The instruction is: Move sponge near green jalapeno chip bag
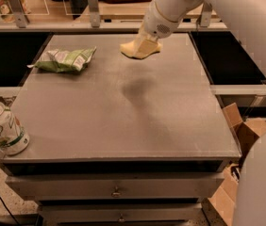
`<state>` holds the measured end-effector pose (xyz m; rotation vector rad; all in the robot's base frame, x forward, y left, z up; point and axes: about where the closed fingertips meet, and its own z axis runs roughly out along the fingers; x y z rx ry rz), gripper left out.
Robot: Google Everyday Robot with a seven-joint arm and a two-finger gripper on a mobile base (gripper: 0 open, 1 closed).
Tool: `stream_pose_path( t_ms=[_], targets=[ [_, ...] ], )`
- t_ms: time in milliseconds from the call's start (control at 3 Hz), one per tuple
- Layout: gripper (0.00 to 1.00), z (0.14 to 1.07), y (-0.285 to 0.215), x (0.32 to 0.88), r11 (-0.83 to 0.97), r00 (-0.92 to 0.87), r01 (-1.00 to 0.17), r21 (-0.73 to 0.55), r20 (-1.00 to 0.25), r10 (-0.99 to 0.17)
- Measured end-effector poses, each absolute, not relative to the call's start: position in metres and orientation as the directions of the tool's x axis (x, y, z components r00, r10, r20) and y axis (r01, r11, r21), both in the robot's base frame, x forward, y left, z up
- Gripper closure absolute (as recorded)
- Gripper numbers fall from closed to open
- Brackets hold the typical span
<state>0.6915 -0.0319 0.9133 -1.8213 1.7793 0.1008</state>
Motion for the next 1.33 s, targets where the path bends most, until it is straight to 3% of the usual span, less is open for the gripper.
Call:
stream_pose_path(
  t_ms=[667,1333],
  targets=[
    [1.00,0.915,0.043,0.688,-0.101,0.281,-0.915,-0.391,-0.437,-0.855],
    [0.59,0.905,0.076,0.684,-0.174,0.353,-0.903,-0.394,-0.447,-0.822]
  ],
)
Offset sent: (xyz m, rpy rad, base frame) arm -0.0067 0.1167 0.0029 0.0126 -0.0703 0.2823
